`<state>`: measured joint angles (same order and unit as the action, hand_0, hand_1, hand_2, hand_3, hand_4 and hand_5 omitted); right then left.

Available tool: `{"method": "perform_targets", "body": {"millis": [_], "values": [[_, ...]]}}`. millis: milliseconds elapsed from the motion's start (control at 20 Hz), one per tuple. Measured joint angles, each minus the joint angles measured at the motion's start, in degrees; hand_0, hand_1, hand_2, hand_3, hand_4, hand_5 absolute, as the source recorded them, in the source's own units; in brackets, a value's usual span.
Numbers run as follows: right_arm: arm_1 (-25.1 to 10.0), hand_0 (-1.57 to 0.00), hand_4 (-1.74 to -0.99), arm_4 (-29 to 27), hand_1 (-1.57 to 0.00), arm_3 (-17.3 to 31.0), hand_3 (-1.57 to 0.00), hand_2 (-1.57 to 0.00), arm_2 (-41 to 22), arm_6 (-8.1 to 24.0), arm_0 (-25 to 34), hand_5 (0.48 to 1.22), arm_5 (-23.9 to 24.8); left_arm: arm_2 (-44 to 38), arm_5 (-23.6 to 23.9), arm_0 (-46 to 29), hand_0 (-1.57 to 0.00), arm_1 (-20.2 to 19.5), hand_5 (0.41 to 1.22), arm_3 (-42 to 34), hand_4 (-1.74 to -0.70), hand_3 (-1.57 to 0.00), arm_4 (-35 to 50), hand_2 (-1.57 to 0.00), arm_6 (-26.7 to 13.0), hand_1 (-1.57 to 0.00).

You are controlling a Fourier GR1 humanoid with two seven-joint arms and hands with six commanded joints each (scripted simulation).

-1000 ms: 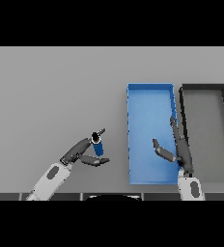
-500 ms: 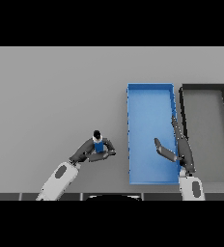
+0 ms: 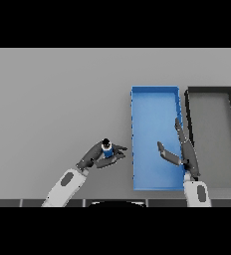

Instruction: Pick up the blue pipe and place it into the blue bin.

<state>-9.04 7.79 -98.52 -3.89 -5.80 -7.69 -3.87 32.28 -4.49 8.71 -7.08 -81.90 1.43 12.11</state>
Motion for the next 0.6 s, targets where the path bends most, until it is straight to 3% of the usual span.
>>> {"method": "perform_targets", "body": {"millis": [150,600], "values": [[-0.1,0.0,-1.213,1.6,0.0,-0.2,0.0,0.0,-0.2,0.7,0.1,0.639,1.1,-0.9,-0.9,1.0,-1.54,-0.2,1.21,-3.9,-1.47,-1.55,0.9,-1.55,-0.5,-1.54],[-0.8,0.0,-1.151,2.1,0.0,0.9,0.0,0.0,0.2,0.3,0.5,0.643,1.1,-0.7,-3.9,5.1,-1.57,1.8,1.22,-10.6,-1.47,-1.57,0.8,-1.57,-9.4,-1.57]]}}
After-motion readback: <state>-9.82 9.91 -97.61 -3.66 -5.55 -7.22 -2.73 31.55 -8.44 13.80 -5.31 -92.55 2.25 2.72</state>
